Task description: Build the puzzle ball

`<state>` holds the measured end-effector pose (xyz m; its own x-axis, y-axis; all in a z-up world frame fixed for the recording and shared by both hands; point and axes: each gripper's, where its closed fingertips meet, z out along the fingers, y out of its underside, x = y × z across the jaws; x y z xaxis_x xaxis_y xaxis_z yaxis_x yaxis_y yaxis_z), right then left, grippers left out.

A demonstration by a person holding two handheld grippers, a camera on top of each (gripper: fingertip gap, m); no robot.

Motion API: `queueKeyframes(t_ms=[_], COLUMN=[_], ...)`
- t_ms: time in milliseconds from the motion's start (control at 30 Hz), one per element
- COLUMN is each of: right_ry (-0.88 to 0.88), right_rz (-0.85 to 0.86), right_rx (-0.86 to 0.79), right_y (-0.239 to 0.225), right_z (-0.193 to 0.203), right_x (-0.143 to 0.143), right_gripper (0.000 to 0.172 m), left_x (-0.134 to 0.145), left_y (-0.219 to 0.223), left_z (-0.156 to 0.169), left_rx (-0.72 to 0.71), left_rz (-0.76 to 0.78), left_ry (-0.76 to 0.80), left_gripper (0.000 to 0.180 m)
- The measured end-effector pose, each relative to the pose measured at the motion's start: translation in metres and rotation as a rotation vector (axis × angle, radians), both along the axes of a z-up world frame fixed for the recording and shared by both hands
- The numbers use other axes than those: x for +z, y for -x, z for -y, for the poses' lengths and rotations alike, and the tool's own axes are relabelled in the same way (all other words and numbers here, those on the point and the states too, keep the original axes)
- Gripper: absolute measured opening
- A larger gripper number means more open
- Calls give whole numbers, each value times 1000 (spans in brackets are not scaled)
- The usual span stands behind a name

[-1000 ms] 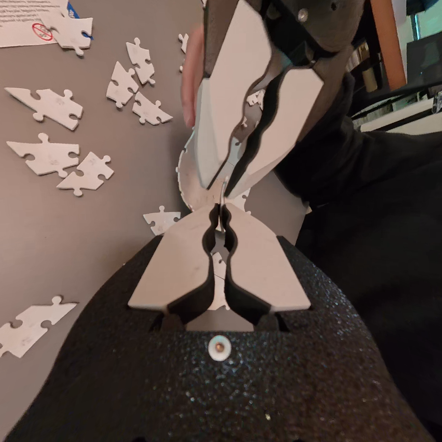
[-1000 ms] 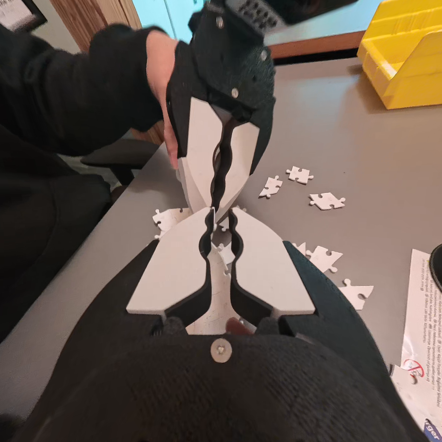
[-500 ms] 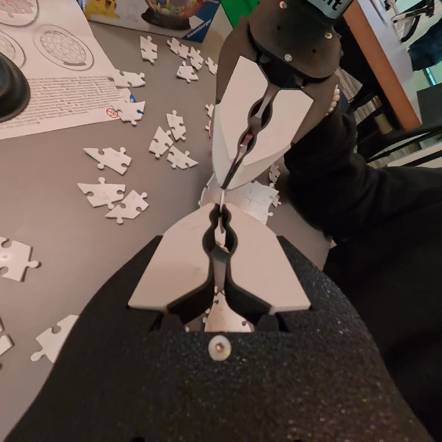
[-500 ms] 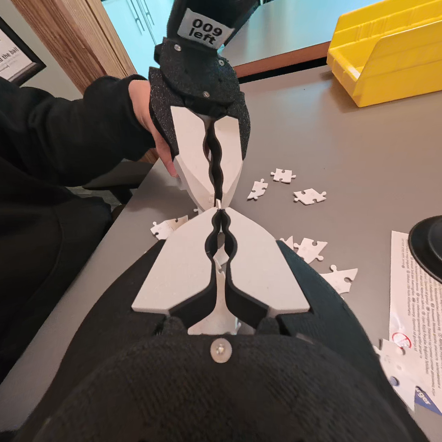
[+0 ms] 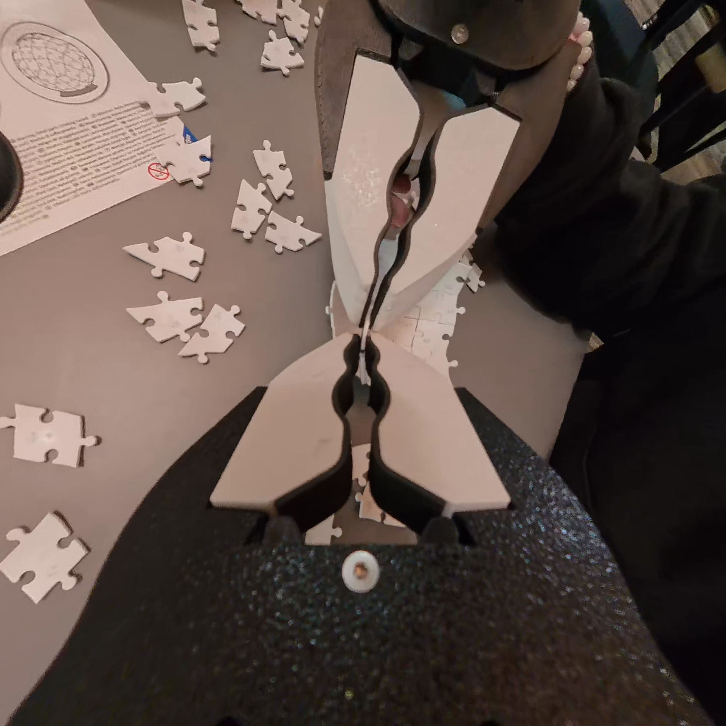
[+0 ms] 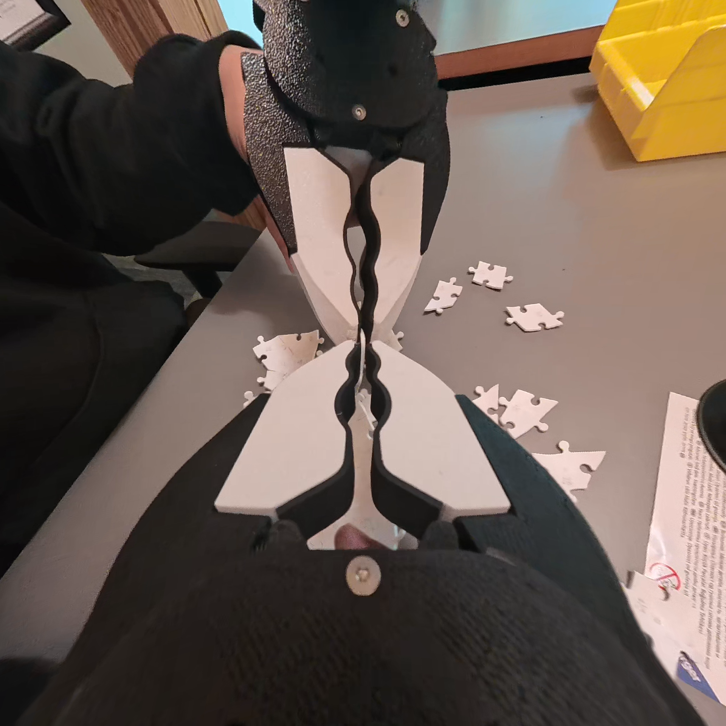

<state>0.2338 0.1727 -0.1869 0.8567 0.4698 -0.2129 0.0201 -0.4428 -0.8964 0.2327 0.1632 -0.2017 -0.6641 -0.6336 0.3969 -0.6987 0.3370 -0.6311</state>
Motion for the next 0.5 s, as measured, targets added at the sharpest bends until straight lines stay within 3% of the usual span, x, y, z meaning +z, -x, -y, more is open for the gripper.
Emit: queueKeyframes(t_ms=[33, 200, 367, 500], right_ry=[-6, -64, -63, -66], right_rz=[10, -94, -156, -145], right_rx=[-15, -61, -59, -52], right_y=[-3, -11, -10, -10], right_z=[-1, -1, -4, -2], right_x=[2, 16, 15, 15], right_gripper=[2, 2, 2, 2], left_x=[1, 2, 4, 4], left_y=[-2, -9, -7, -8], left_z=[0, -4, 3, 0], left_rx=[17, 121, 148, 166], left_rz=[18, 59, 96, 120], left_ry=[7, 76, 137, 124], left_gripper=[2, 20, 4, 2])
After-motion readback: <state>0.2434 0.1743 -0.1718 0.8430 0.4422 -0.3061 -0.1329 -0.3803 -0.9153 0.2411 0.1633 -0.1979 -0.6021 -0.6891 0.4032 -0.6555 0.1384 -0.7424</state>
